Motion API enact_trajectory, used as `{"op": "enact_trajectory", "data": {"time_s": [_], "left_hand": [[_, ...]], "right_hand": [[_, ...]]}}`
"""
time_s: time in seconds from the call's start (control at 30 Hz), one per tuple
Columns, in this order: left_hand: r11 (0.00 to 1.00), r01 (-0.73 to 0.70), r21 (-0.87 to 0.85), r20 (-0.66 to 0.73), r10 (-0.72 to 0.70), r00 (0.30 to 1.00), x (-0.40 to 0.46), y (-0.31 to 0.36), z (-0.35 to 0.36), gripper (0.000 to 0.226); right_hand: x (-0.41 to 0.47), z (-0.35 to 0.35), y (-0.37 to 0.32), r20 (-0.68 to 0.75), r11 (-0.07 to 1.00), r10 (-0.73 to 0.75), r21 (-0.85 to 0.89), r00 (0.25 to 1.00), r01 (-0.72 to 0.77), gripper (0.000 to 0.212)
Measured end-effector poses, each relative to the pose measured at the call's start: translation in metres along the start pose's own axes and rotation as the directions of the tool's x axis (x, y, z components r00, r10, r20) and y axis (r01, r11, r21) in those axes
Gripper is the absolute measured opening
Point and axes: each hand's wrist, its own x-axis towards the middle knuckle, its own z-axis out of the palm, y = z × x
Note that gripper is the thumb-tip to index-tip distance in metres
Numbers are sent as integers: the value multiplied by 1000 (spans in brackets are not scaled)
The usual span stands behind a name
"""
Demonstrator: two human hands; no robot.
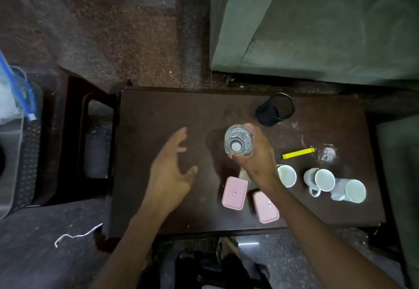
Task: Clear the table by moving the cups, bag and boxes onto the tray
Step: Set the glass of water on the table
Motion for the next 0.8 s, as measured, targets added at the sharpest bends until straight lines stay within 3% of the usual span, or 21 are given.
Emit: {"op": "enact_trajectory", "data": {"time_s": [0.1,0.2,0.5,0.8], "left_hand": [[977,-151,149,313,98,945,63,21,53,112],[951,-210,228,405,103,909,105,19,78,111],[939,-288,186,316,221,923,165,38,99,81],[960,-253,123,288,210,935,185,47,104,67]], "right_hand": [[23,-1,7,5,999,-36,6,999,36,88],[46,0,9,11,996,-83,20,996,83,88],[100,-2,7,2,989,-137,55,991,137,93],[113,0,12,8,988,-141,72,990,140,98]]}}
